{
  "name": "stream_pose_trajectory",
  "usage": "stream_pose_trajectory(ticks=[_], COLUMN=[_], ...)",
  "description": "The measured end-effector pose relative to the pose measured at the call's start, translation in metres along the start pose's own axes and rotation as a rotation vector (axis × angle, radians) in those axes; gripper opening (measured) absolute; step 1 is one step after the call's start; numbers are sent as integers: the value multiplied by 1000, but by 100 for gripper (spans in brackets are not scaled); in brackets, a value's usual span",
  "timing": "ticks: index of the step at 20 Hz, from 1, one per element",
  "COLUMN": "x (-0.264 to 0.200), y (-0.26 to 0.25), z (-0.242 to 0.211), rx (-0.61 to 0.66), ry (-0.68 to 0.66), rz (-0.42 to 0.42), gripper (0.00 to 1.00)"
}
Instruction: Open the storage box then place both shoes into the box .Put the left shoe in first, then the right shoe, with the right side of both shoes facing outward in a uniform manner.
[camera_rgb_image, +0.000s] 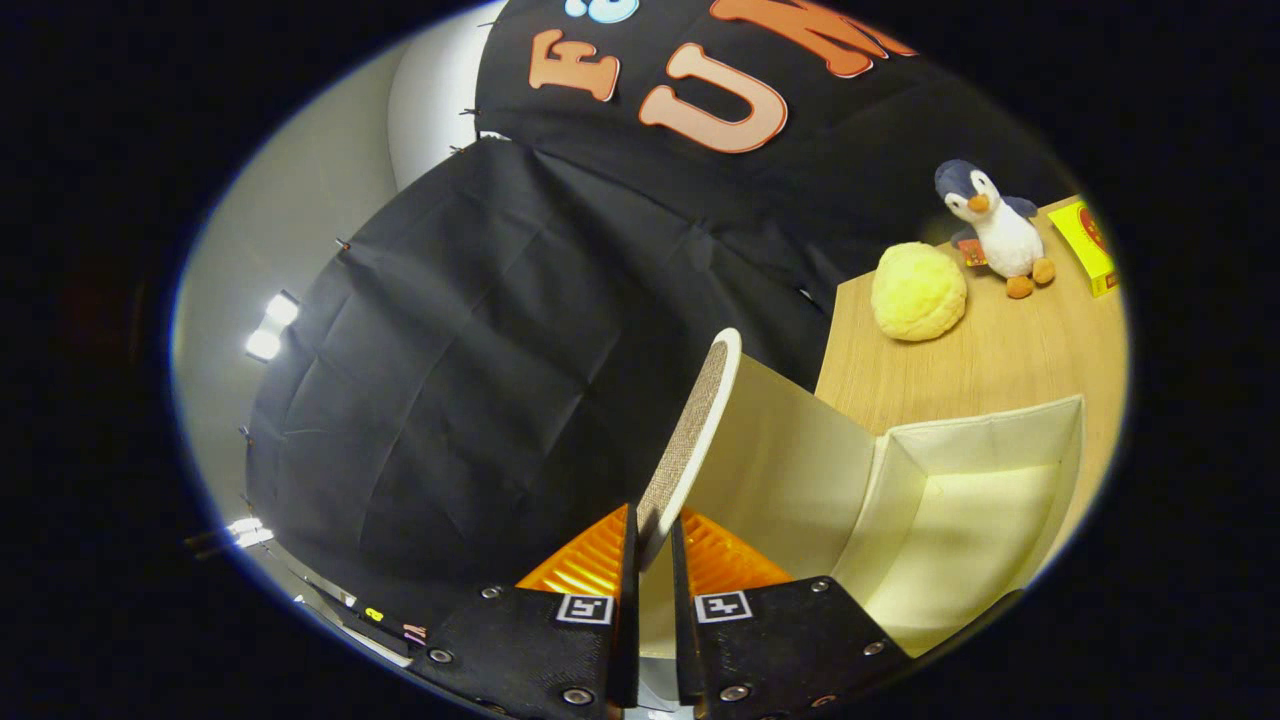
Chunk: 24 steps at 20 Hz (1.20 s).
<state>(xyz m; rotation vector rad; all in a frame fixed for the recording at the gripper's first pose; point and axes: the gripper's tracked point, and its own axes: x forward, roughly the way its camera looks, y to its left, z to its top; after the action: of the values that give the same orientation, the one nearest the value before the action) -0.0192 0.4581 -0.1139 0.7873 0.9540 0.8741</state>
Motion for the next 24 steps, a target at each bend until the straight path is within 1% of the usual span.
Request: stream_pose_trajectory(ticks=[1, 2, 3, 5, 6, 8, 10, 12, 15, 19, 21, 23, 24], x=[15, 18, 21, 14, 8, -16, -43, -74, -131, -203, -232, -257, -268], y=[-6, -10, -10, -15, -19, -37, -64, -96, -142, -218, -258, -292, -308], z=[-6, -13, -17, -16, -18, -17, -10, -4, 2, 4, -6, -22, -33], rx=[9, 14, 9, -37, -73, -149, -208, -242, -293, -295, -302, -318, -321], ry=[28, 57, 69, 53, 48, 36, 9, -17, -46, -80, -70, -37, -13], rz=[-31, -54, -57, -76, -96, -157, -229, -307, -420, -618, -718, -801, -833], gripper=[16, 32, 45, 73, 82, 88, 90, 91, 91, 91, 92, 91, 89])
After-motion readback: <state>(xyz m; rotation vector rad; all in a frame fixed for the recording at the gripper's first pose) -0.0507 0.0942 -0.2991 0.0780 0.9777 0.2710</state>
